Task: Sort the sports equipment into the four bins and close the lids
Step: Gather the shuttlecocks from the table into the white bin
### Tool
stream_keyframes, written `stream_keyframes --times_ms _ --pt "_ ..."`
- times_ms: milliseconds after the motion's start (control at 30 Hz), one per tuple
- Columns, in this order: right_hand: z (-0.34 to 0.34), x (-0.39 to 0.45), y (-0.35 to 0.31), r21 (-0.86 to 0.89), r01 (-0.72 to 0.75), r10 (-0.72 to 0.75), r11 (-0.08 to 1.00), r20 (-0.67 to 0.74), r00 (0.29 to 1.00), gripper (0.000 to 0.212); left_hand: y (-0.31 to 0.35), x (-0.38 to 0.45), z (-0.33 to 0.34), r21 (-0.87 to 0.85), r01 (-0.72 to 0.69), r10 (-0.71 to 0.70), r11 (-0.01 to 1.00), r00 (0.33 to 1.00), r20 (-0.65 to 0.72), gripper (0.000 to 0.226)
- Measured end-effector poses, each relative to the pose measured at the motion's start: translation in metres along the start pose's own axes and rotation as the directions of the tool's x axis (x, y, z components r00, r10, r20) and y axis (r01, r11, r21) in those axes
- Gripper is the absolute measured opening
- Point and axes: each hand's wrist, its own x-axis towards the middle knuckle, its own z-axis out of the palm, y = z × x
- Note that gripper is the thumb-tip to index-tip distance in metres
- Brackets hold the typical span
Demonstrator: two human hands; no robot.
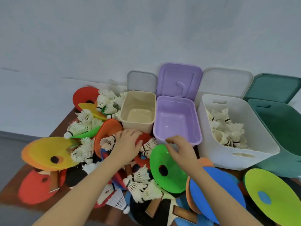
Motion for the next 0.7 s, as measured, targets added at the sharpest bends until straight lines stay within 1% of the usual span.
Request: stream_keyframes --times_ms 67,133,233,300,333,367,433,500,533,600,700 --pt "0.024 -0.011 -0.011 -0.033 0.031 -0.028 0.999 0.072 0.997 0.035 -0.016 -0.026 0.002 -0.016 0.004 -0.003 1.0 0.999 0.053 0.064" --pt "0.044 -0.026 -0.019 -0.096 0.049 -0.038 0.994 0.106 0.994 0.037 -0.028 -0.05 0.006 -0.027 -0.004 0.006 1.0 0.995 0.095 0.067" --pt "0.067 -0.049 -0.027 -0.253 0.066 -0.018 0.965 0.187 0.982 0.045 -0.042 -0.081 0.014 -0.044 -0.056 0.06 0.997 0.991 0.118 0.059" --pt "0.078 -0.062 -0.028 -0.376 0.093 -0.004 0.922 0.232 0.973 0.051 -0.047 -0.096 0.018 -0.01 -0.112 0.112 0.994 0.981 0.16 0.054" --pt "0.081 -0.067 -0.029 -0.413 0.095 0.002 0.906 0.229 0.974 0.051 -0.048 -0.103 0.02 0.015 -0.152 0.147 0.988 0.973 0.178 0.05" --pt "0.083 -0.072 -0.03 -0.431 0.087 0.002 0.898 0.202 0.979 0.048 -0.048 -0.109 0.022 0.037 -0.186 0.176 0.982 0.966 0.188 0.047" --pt "0.084 -0.082 -0.035 -0.425 0.024 0.01 0.905 0.077 0.997 0.038 -0.046 -0.117 0.028 0.053 -0.224 0.211 0.973 0.961 0.178 0.044" --pt "0.082 -0.096 -0.037 -0.4 -0.052 0.032 0.915 -0.055 0.998 0.031 -0.044 -0.123 0.033 0.072 -0.252 0.238 0.965 0.957 0.169 0.047" --pt "0.081 -0.103 -0.038 -0.402 -0.069 0.038 0.913 -0.086 0.996 0.03 -0.044 -0.126 0.037 0.104 -0.274 0.253 0.956 0.952 0.174 0.049" --pt "0.082 -0.118 -0.036 -0.438 -0.08 0.045 0.895 -0.09 0.995 0.029 -0.044 -0.13 0.043 0.172 -0.323 0.29 0.931 0.938 0.191 0.054" --pt "0.086 -0.134 -0.033 -0.491 -0.119 0.086 0.863 -0.089 0.992 0.023 -0.041 -0.133 0.049 0.203 -0.367 0.324 0.908 0.921 0.218 0.058"
